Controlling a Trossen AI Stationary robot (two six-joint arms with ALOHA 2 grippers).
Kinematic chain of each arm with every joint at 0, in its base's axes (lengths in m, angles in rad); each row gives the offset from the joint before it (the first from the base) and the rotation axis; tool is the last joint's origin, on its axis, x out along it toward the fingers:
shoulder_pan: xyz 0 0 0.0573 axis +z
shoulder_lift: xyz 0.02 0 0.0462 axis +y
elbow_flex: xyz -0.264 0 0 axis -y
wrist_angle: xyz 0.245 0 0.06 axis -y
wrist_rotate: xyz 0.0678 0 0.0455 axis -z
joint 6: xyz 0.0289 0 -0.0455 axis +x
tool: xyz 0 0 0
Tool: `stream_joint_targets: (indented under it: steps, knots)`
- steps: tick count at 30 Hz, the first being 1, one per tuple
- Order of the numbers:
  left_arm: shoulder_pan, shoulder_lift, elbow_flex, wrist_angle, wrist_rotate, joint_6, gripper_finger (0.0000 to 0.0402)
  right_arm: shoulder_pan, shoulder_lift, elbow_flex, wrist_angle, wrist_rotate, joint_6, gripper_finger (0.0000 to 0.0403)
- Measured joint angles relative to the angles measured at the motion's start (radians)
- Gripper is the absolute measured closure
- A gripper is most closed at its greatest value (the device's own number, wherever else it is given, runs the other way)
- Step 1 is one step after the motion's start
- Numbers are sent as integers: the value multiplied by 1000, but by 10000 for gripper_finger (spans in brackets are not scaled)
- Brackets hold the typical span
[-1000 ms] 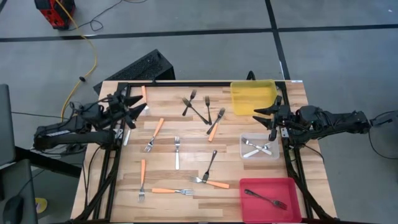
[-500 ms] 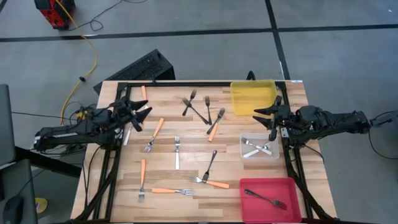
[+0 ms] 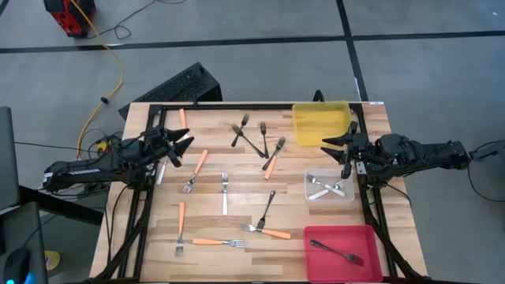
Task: Sort silverware by color (type)
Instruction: Put the orange fork into the yellow bin
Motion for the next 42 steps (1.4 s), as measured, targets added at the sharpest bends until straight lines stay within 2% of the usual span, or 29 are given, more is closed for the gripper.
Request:
stream_joint_targets:
  steps: [3,8,12,24,32,39,42]
  knots:
    - [0,-1,-32,22,0,-24,187,0,0,0,0,0,0,248]
    - [0,0,-118,168,2,-43,187,0,6,0,1,0,0,248]
    - [0,0,-135,213,16,-42,187,0,11,0,0,0,9,248]
    - [0,0,-135,199,31,-15,187,0,57,1,10,-6,9,248]
    - [0,0,-135,198,32,-19,187,2,58,0,30,-115,-27,248]
    - [0,0,-135,193,36,-42,187,-14,58,-5,40,-54,-35,248]
    - [0,0,-135,188,36,-43,187,-29,56,-65,140,-32,-46,248]
